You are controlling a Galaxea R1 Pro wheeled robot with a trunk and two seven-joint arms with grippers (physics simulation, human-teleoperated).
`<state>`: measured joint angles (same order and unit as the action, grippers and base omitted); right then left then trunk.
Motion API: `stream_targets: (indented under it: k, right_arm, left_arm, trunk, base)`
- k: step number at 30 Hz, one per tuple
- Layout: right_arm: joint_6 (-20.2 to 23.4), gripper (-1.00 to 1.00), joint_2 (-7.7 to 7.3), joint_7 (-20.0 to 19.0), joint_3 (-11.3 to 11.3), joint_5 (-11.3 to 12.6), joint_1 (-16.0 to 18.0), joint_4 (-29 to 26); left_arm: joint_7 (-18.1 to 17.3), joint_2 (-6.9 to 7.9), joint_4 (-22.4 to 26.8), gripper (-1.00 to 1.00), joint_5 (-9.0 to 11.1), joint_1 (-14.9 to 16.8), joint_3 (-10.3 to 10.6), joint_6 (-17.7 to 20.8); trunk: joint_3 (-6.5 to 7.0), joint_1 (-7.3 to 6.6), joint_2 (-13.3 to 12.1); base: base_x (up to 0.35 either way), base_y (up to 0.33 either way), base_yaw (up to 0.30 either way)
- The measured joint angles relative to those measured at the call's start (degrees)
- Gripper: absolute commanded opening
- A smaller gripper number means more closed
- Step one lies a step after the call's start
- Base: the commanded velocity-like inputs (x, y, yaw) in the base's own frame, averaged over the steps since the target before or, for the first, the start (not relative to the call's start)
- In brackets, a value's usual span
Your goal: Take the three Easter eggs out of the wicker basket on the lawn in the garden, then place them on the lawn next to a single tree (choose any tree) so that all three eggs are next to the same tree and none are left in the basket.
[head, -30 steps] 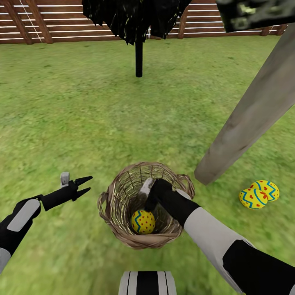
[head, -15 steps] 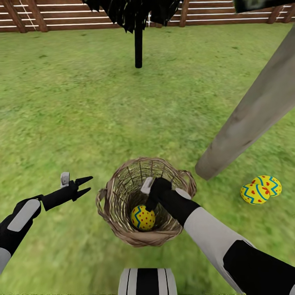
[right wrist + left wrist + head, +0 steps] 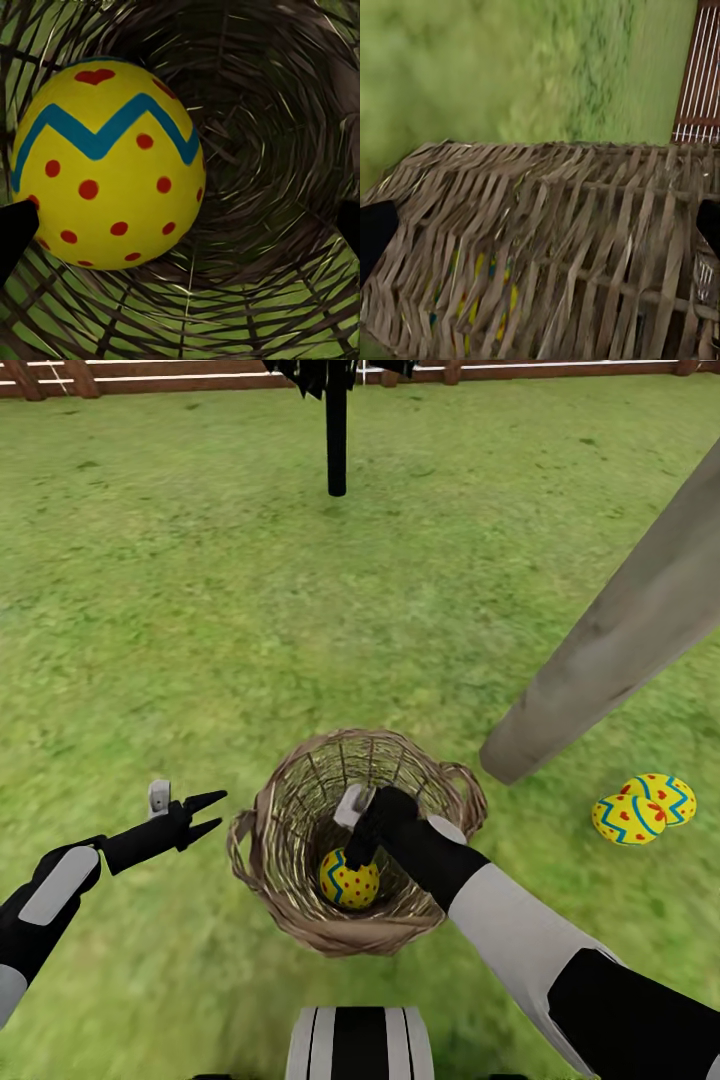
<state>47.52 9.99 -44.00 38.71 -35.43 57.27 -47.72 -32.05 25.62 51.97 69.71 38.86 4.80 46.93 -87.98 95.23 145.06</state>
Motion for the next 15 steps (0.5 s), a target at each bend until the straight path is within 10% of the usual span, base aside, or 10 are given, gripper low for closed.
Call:
stream_targets:
  k: [15]
  right_arm:
    - [-0.42,1.00,0.00,-2.04,0.00,0.02,0.00,-0.17]
  left_arm:
    - [0.42,-1.10,0.00,1.00,-0.43,0.02,0.00,0.01]
  trunk:
    - [-3.32,0.39,0.20]
  base:
    - [0.000,0.000,0.000]
